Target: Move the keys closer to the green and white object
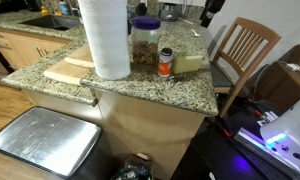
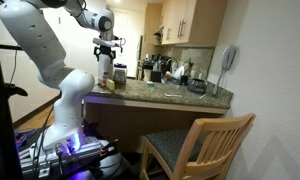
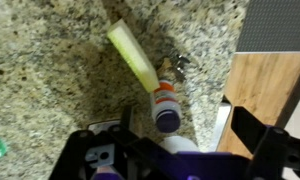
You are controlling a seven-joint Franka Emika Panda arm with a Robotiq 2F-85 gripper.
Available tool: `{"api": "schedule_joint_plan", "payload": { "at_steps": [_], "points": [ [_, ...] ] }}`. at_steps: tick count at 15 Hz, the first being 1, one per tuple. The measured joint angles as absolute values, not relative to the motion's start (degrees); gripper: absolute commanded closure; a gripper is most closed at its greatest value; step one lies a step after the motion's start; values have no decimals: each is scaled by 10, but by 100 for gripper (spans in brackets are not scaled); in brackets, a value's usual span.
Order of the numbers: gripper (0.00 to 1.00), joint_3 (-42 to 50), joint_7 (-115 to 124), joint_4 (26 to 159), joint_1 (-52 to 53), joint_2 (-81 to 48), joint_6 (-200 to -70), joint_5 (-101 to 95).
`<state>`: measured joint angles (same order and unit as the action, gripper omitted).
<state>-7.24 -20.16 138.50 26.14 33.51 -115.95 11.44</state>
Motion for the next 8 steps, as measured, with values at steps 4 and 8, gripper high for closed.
{"api": "schedule_joint_plan", "payload": {
  "at_steps": [4,8],
  "points": [
    [0,-77,-244,1402,296,350,-1091,180],
    [0,-110,-249,1449,310,342,-1109,203]
  ]
}}
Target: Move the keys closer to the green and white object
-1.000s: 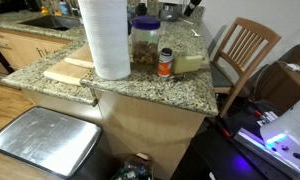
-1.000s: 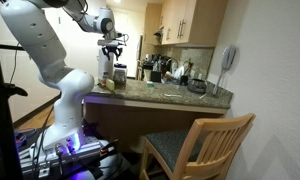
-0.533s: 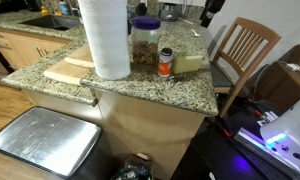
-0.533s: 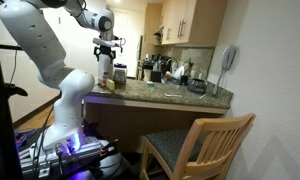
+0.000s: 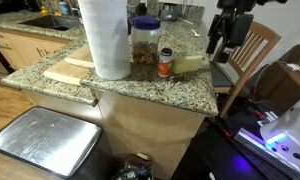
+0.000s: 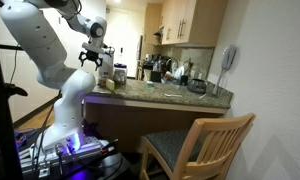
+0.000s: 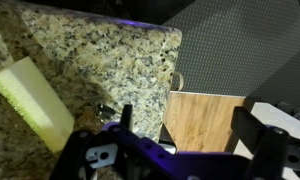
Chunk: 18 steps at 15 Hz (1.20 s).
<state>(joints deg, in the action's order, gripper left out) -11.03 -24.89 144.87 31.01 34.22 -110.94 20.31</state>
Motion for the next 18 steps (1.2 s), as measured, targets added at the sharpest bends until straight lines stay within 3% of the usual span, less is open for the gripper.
{"api": "schedule_joint_plan", "payload": {
  "at_steps": [9,17,18],
  "points": [
    [0,-138,-247,1517,307,241,-1351,158],
    [0,-142,-242,1520,306,178,-1449,112],
    [19,-143,-242,1520,306,173,-1455,109]
  ]
}}
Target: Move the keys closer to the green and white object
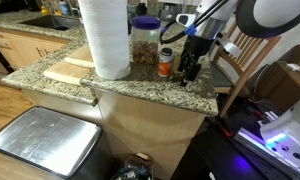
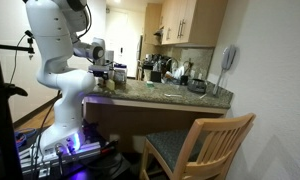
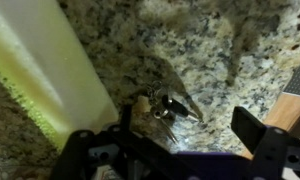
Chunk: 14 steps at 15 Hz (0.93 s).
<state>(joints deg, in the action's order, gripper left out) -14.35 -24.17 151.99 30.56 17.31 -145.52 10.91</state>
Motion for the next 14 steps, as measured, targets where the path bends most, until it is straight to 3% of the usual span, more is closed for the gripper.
{"api": "schedule_joint_plan", "payload": {
  "at_steps": [11,14],
  "points": [
    [97,-149,-243,1520,309,162,-1473,104],
    [100,-148,-243,1519,309,165,-1473,105]
  ]
}}
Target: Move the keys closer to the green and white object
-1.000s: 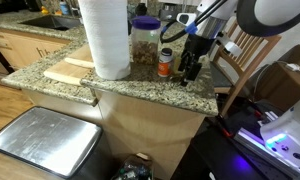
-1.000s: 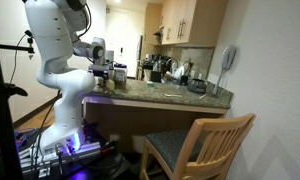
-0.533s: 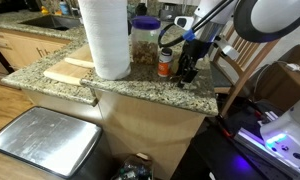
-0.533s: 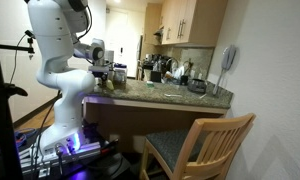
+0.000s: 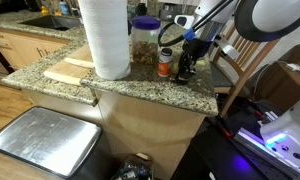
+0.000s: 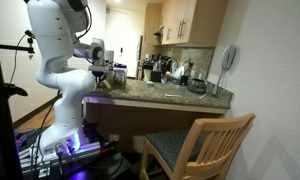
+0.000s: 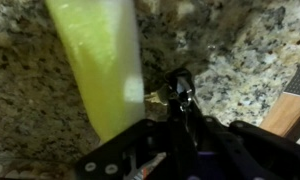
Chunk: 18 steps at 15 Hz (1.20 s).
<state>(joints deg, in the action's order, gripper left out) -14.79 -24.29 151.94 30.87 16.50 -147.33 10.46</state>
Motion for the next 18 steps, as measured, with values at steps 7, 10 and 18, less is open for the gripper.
{"api": "schedule_joint_plan", "payload": {
  "at_steps": [7,10,18],
  "points": [
    [98,-119,-277,1519,330,234,-1415,174],
    [98,-83,-295,1517,347,305,-1372,201],
    [98,-23,-258,1512,290,437,-1371,179]
  ]
}}
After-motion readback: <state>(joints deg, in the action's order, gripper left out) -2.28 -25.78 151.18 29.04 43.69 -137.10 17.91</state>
